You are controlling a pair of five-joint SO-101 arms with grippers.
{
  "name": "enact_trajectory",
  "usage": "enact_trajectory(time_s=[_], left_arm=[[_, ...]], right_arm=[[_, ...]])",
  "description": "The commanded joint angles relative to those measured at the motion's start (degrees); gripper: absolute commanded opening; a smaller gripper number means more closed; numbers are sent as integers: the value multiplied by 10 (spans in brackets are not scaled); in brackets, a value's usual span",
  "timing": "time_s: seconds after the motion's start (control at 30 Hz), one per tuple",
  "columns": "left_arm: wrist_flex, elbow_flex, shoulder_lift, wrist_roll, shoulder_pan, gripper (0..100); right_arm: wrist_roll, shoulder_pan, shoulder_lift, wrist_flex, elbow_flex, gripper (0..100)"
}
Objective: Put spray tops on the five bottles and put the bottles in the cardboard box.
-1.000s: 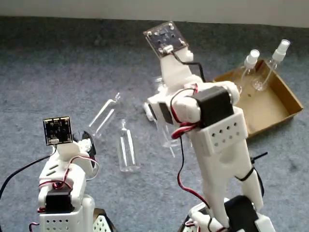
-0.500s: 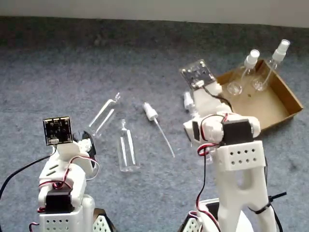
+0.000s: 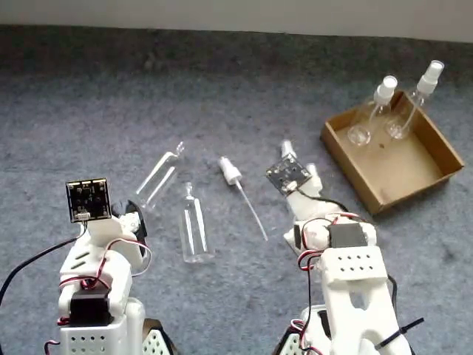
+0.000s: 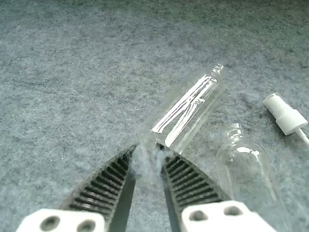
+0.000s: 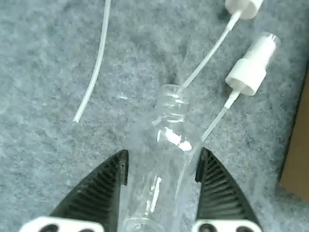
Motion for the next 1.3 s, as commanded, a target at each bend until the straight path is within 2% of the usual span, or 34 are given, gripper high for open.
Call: enact_trajectory(time_s=[0.0,0.13,0.23,0.4,0.57,0.8,0.97,1.27], left_arm=[[-11,-2,-4,-5,0,7],[-11,-2,-4,-5,0,7],[-11,-2,-4,-5,0,7],[-11,-2,-4,-5,0,7],[-11,-1,-4,-5,0,7],[-11,-1,-4,-5,0,7],[-11,-1,-4,-5,0,7],[-11,-1,-4,-5,0,7]], right_arm=[[11,-22,-14,-12,0,88],[6,-82,-13,-10,2,88],[-30,-100,-7,-8,2,89],[-42,-101,78,11,-21,144],[-42,-101,149,11,-44,147],[-42,-101,163,11,-44,151],[-42,-121,164,11,-44,228],[-42,-129,164,11,-44,228]])
